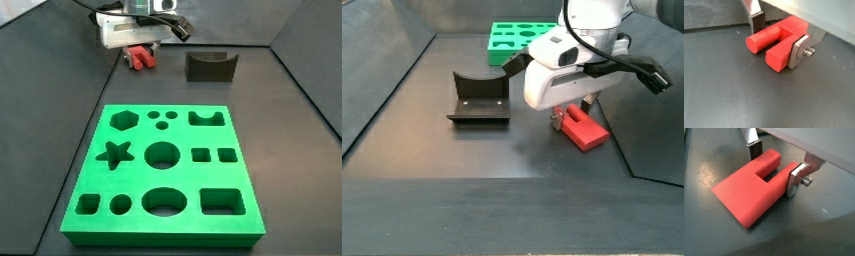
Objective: Pick up the square-circle object. Move up. Rotate the square-circle object. Place the square-circle object on the fixture. Regrasp the square-circle object. Move to above the board. Insert the square-circle object.
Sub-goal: Pick up the square-circle object, then move up.
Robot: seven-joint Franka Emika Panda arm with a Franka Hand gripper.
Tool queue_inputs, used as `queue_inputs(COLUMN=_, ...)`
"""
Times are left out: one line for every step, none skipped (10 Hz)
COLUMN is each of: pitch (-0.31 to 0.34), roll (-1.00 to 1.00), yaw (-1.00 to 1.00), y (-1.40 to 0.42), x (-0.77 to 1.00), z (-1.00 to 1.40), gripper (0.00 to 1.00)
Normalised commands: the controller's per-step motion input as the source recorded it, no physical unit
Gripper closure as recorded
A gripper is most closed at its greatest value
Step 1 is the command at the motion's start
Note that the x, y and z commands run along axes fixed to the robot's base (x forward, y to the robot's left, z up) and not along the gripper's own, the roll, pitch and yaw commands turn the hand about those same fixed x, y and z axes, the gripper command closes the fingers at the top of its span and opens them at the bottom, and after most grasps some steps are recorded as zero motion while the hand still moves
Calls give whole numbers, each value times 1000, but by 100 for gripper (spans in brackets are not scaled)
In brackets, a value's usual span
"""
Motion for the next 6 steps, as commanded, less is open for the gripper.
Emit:
queue_inputs(pitch=0, roll=0, yaw=0, y=0, x=0, z=0, gripper=100)
queue_inputs(pitch=0, roll=0, yaw=0, y=0, x=0, z=0, gripper=100)
queue_inputs(pitch=0, roll=0, yaw=0, y=0, x=0, z=0, gripper=100)
queue_inputs(pitch=0, roll=0, yaw=0, y=0, x=0, z=0, gripper=100)
queue_inputs(pitch=0, roll=0, yaw=0, y=0, x=0, z=833, gripper=100)
queue_inputs(pitch=38, roll=-11, yaw=-31, y=-29, x=-1, z=843, gripper=100)
